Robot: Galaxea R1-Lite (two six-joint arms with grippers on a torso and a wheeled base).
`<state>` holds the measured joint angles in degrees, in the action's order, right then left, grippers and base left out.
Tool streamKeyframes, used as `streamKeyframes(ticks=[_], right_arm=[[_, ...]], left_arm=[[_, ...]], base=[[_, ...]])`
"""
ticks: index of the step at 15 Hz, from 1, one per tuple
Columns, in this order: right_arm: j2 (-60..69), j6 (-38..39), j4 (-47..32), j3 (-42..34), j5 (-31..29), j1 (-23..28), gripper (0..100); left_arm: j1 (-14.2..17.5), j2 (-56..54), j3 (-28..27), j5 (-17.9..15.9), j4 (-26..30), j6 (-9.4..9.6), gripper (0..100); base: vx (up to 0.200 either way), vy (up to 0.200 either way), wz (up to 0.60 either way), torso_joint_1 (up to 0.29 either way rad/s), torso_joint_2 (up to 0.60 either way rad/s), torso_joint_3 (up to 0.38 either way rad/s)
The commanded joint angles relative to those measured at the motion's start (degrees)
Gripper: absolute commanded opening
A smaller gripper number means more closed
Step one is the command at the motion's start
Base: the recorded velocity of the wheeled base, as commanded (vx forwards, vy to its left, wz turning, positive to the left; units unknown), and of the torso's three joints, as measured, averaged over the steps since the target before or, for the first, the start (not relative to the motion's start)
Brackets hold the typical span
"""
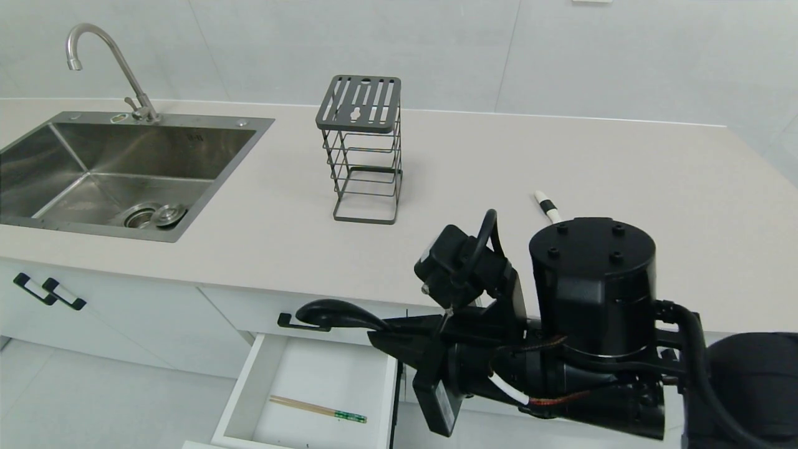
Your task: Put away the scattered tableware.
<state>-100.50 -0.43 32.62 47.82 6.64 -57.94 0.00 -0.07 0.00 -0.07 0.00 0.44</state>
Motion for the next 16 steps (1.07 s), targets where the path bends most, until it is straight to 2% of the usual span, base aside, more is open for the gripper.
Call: streamKeyframes(ticks=[1, 2, 3, 5, 11, 14, 16], right_arm=[[-0.14, -0.28, 1.83, -0.45, -0.05, -1.38, 0], [-0.14, -0.28, 1.83, -0.45, -0.05, -1.38, 0], [-1.01, -1.86, 6.58, -2.65, 0.04, -2.44, 0], [-1.54, -2.65, 9.30, -5.37, -0.05, -2.44, 0], [-3.12, -2.39, 9.13, -5.02, -2.43, -4.28, 0], [-3.04, -2.56, 9.21, -4.85, -2.43, -5.34, 0], [-3.12, -2.65, 9.04, -3.79, -2.34, -6.66, 0]], left_arm=[[0.00, 0.07, 0.00, -0.01, 0.00, 0.00, 100], [0.00, 0.07, 0.00, -0.01, 0.00, 0.00, 100], [0.00, 0.07, 0.00, -0.01, 0.09, 0.00, 100], [0.00, 0.07, 0.00, -0.01, 0.00, 0.00, 100], [0.00, 0.07, 0.00, -0.01, 0.00, 0.00, 100], [0.00, 0.07, 0.00, -0.01, 0.00, 0.00, 100], [0.00, 0.07, 0.00, -0.01, 0.00, 0.09, 100]], base=[[0.000, 0.000, 0.00, 0.000, 0.00, 0.000], [0.000, 0.000, 0.00, 0.000, 0.00, 0.000], [0.000, 0.000, 0.00, 0.000, 0.00, 0.000], [0.000, 0.000, 0.00, 0.000, 0.00, 0.000], [0.000, 0.000, 0.00, 0.000, 0.00, 0.000], [0.000, 0.000, 0.60, -0.001, 0.01, 0.004], [0.000, 0.000, 0.00, 0.000, 0.00, 0.000]])
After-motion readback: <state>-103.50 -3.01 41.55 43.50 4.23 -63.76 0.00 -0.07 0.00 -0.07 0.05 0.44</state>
